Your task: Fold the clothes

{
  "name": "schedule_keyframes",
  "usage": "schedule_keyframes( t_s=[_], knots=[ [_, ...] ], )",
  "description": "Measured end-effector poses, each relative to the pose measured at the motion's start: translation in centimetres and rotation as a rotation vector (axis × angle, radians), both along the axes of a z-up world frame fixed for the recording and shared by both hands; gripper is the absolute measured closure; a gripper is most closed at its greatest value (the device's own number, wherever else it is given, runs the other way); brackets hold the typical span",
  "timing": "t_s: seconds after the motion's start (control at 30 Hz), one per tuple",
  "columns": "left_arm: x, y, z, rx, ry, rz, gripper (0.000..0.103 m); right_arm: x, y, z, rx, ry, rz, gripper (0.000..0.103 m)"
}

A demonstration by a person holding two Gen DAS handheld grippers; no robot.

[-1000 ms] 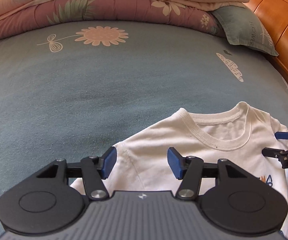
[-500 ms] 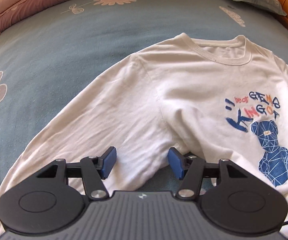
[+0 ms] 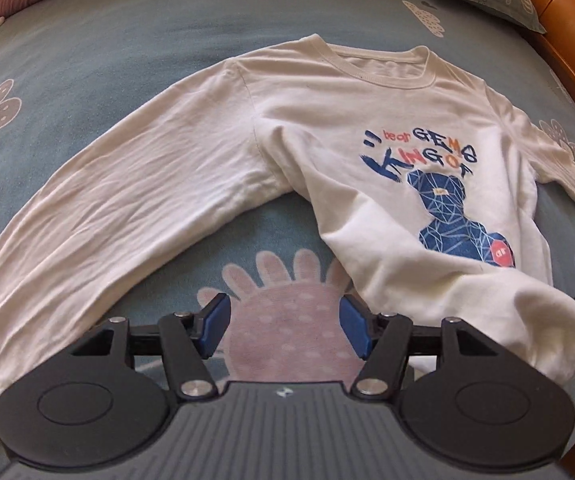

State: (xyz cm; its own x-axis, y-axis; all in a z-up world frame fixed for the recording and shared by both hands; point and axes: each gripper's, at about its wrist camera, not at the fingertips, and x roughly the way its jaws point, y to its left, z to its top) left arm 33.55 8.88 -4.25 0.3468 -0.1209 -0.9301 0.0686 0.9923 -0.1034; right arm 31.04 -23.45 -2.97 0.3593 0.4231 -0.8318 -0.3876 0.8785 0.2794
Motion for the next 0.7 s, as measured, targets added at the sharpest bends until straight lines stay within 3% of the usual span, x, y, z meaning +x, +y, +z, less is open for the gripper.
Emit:
schedule_keyframes(
  t_s=[0.2, 0.43, 0.53, 0.7],
  knots=[
    [-3.3, -0.1, 0.2, 0.016, 0.048, 0.013, 0.041, -2.0, 3.7, 2.2, -0.006, -0.120, 0.250, 0.000],
    [-4.8, 0.2, 0.0, 0.002, 0.061, 0.057, 0.041, -2.1, 10.6, -1.3, -0.225, -0.215, 0.478, 0.000],
    [-5.4, 0.0, 0.3, -0.014, 0.053, 0.047, 0.041, 0.3, 9.8, -1.0, -0.215, -0.248, 0.433, 0.000],
    [-5.8, -1.0, 0.1, -0.066, 0.053, 0.034, 0.041, 6.2, 5.2, -0.6, -0.291, -0.246, 0.143, 0.000]
  ],
)
